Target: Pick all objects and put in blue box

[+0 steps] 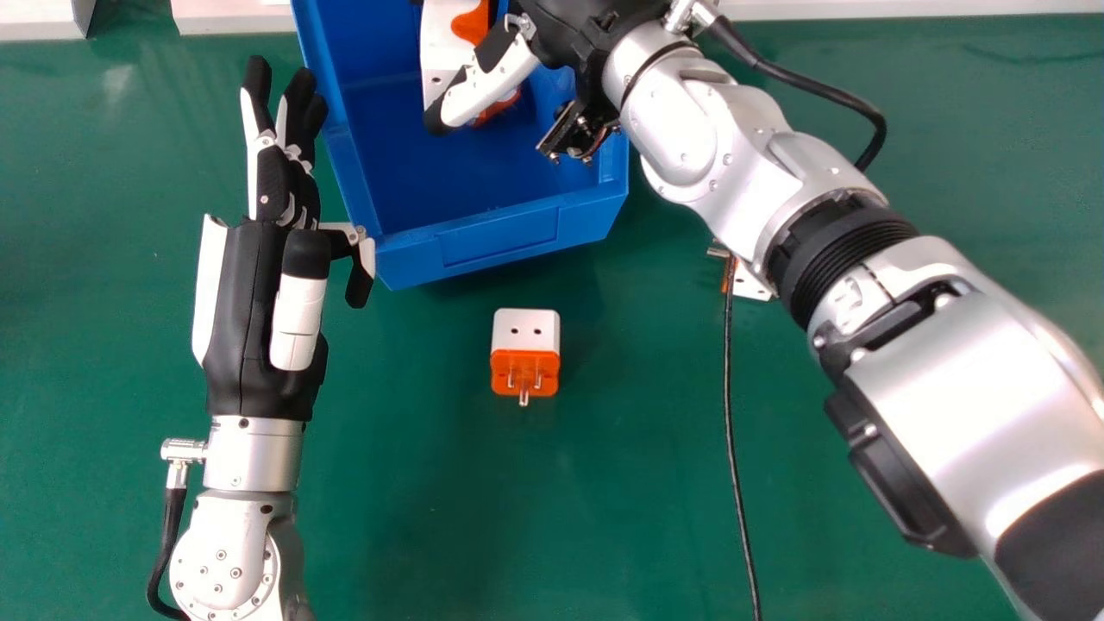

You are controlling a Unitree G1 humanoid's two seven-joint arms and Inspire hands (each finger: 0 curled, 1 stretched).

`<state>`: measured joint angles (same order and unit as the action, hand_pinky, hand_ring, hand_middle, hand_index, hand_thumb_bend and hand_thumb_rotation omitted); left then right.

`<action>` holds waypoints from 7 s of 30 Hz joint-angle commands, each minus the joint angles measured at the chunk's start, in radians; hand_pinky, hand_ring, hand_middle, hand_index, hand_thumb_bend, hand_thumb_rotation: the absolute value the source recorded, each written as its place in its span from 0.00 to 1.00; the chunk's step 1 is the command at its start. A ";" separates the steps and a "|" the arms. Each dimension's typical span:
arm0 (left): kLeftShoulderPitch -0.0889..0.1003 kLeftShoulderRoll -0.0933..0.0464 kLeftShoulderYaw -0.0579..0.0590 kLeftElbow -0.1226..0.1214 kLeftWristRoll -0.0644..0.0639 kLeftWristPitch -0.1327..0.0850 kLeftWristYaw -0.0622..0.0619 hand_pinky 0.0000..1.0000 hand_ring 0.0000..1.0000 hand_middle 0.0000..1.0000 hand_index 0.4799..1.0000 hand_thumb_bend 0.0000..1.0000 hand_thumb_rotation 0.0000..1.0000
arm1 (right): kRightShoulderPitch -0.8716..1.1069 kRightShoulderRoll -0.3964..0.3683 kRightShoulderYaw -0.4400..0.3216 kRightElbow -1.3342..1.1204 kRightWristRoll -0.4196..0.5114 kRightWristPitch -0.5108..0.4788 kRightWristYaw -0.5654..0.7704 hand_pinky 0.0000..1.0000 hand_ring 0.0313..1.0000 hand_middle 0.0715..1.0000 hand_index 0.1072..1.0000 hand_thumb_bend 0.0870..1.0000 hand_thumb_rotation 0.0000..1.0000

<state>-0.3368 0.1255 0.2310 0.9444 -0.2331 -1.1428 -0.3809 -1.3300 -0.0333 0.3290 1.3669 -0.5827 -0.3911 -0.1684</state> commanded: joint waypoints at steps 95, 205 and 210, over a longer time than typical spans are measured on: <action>0.041 -0.013 -0.013 -0.093 -0.030 0.003 -0.013 0.00 1.00 1.00 1.00 1.00 0.96 | 0.862 -0.304 -0.043 -0.585 0.179 -0.647 0.288 0.72 0.81 0.84 0.85 1.00 0.48; 0.032 -0.004 -0.008 -0.072 -0.036 -0.001 -0.030 0.00 1.00 1.00 1.00 1.00 0.96 | 0.339 -0.189 0.241 -0.082 -0.137 -0.315 0.197 0.70 0.74 0.80 0.82 1.00 0.44; 0.032 -0.004 -0.008 -0.073 -0.036 -0.003 -0.029 0.00 1.00 1.00 1.00 1.00 0.96 | 0.343 -0.184 0.258 -0.079 -0.160 -0.305 0.183 0.69 0.74 0.80 0.82 1.00 0.43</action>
<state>-0.2951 0.1165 0.2219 0.8804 -0.2745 -1.1245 -0.4100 -0.9595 -0.2117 0.5835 1.2898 -0.7434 -0.6910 0.0216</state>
